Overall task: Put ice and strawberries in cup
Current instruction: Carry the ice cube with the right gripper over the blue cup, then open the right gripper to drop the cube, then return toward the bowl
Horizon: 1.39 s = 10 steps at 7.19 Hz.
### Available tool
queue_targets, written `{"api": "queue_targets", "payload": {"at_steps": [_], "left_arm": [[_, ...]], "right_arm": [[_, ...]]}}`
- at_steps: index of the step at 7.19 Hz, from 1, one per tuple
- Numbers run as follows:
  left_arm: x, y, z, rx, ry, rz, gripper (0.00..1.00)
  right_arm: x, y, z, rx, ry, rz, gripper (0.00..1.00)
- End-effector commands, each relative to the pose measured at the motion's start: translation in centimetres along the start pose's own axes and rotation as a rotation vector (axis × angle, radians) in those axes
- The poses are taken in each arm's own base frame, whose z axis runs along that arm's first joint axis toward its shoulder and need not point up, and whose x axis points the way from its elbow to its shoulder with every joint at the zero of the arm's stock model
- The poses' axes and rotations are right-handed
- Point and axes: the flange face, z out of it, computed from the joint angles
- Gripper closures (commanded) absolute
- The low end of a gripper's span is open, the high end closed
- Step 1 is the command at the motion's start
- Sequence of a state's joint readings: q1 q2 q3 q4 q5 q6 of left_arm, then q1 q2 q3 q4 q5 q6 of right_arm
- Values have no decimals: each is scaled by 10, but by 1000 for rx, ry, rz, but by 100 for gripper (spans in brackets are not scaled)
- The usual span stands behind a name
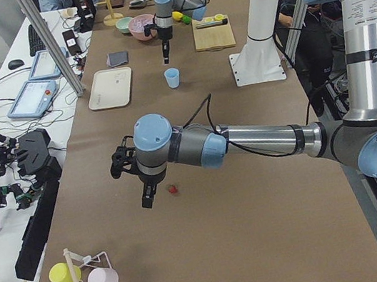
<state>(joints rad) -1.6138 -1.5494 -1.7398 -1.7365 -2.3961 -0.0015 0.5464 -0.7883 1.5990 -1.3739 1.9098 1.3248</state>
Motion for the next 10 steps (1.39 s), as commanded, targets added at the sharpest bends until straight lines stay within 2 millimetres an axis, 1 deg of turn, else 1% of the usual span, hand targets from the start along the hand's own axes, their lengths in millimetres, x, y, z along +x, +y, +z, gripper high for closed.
{"api": "queue_targets", "payload": {"at_steps": [1, 2, 3, 4, 5, 6, 7, 8, 9, 10], "left_arm": [[-1, 0, 1, -1, 0, 2, 2], [0, 0, 0, 0, 0, 3, 2], [0, -1, 0, 1, 0, 4, 2], [1, -3, -1, 4, 0, 4, 2], [3, -4, -3, 7, 0, 8, 2], [3, -5, -3, 8, 0, 9, 2], [5, -9, -4, 12, 0, 13, 2], [6, -10, -6, 15, 2, 17, 2], [7, -11, -7, 17, 2, 17, 2], [7, -11, -7, 17, 2, 19, 2]], "right_arm": [[-13, 18, 14, -14, 9, 5, 100], [-14, 25, 21, -14, 19, 2, 95], [-13, 27, 28, 2, 39, 10, 30], [-23, 26, 22, 8, 33, 14, 1], [-30, 27, 15, 4, 18, 26, 1], [-34, 22, -6, -14, 7, 38, 1], [-29, 11, -64, -43, 0, 68, 1], [-1, -15, -130, -78, 10, 123, 1], [60, -42, -174, -75, -14, 86, 1], [134, -80, -203, -53, 3, 16, 1]]}}
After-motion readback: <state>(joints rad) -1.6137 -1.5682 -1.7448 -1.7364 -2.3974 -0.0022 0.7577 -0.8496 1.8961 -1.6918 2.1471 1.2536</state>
